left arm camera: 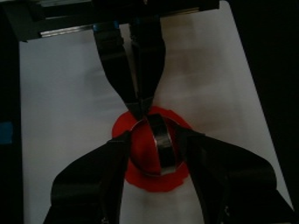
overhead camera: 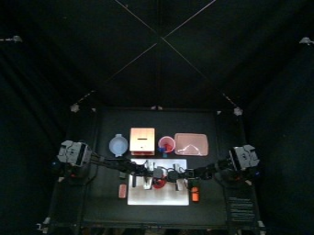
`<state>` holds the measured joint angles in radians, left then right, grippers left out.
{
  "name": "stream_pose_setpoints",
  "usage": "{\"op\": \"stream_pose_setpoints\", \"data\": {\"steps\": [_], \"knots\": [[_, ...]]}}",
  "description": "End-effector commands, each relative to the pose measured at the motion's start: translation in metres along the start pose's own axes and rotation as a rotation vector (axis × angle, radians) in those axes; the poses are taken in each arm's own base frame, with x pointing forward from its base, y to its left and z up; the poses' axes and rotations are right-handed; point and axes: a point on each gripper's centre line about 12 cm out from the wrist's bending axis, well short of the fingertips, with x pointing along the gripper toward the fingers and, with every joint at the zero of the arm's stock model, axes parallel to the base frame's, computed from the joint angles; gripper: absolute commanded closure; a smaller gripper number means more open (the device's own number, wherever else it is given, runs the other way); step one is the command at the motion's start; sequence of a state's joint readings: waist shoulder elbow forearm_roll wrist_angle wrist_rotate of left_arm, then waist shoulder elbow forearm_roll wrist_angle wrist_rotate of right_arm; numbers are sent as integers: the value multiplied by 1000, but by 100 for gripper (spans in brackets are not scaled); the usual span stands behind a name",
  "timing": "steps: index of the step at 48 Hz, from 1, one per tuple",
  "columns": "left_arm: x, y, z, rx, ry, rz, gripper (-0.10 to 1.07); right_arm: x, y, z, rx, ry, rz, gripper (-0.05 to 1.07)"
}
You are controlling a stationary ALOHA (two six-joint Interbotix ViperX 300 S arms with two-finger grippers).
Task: Remove excess dough
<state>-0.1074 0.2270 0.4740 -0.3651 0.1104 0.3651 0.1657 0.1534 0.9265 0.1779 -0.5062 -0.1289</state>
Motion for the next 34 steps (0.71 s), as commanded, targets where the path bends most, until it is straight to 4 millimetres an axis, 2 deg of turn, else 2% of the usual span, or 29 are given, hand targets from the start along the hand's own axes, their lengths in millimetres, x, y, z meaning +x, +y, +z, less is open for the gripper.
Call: {"op": "stream_pose_setpoints", "data": {"steps": [1,7,20,34], "knots": [[0,2,12,7,-32,5,16,-1,0,9,6,-32,0,67],[3,2,10,6,-21,3,20,-1,2,8,3,-26,3,67],[-2,2,13,5,-28,3,32,5,6,0,-5,-2,10,67],[-5,2,18,8,-42,3,34,6,6,-3,-4,12,10,67]]}}
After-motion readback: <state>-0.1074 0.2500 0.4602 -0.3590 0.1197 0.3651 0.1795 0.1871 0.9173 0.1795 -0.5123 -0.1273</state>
